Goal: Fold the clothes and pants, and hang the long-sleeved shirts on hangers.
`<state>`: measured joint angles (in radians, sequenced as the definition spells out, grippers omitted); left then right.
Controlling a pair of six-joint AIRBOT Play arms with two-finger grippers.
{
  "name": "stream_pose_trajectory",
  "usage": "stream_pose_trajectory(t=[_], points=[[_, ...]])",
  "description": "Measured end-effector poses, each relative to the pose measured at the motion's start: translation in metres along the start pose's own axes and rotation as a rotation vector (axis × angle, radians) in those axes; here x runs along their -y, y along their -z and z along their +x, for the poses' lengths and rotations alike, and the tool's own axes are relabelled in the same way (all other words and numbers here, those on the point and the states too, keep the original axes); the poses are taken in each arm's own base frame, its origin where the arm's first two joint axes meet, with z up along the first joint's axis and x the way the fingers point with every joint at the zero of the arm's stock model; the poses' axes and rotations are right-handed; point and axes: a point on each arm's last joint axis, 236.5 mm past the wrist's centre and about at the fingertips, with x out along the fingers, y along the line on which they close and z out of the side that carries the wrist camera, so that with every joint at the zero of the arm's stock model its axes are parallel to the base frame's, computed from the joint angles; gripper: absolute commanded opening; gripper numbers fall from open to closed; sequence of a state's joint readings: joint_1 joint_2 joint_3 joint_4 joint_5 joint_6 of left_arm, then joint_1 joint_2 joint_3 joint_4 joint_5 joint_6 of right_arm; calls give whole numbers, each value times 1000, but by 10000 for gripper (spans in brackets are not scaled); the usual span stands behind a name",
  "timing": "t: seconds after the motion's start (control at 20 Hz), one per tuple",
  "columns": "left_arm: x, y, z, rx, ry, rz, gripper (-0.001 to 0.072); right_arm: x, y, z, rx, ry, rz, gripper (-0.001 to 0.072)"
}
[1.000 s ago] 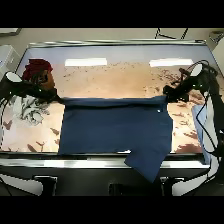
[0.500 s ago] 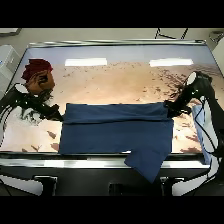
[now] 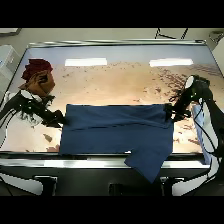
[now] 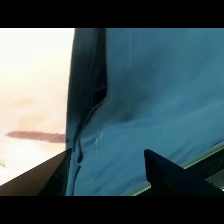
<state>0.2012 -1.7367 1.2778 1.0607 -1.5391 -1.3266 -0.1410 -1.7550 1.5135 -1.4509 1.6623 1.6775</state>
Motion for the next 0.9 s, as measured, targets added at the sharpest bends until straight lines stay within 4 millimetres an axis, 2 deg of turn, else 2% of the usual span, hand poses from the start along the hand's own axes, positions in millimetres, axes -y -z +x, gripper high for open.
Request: stream_pose_trajectory(t=[0.05, 0.1, 0.2, 0.25, 0.35, 0.45, 0.55, 0.65, 0.75, 0.8, 0.9], points=[[0, -2, -7, 14, 3, -5, 511, 0, 1, -4, 3, -7, -8, 572], [0, -2, -17, 26, 6, -9, 511, 1, 4, -10, 7, -22, -16, 572], [-1, 1, -39, 72, 2, -11, 508, 18, 11, -27, 26, -36, 16, 570], [-2, 6, -49, 92, -7, -14, 508, 28, 15, -34, 36, -43, 44, 570], [-13, 28, -52, 98, -42, -37, 489, 47, 31, -41, 42, -66, 106, 570], [-25, 60, -34, 81, -59, -69, 489, 59, 54, -34, 32, -83, 151, 569], [-37, 93, -7, 69, -63, -100, 489, 64, 78, -17, 9, -93, 164, 569], [-41, 119, 19, 58, -44, -105, 480, 65, 101, 2, -24, -99, 160, 566], [-40, 134, 38, 54, -18, -101, 479, 65, 117, 17, -53, -104, 153, 560], [-35, 137, 45, 58, 6, -100, 420, 64, 122, 21, -65, -105, 151, 560], [-30, 138, 53, 75, 31, -100, 378, 63, 129, 27, -77, -113, 149, 559]])
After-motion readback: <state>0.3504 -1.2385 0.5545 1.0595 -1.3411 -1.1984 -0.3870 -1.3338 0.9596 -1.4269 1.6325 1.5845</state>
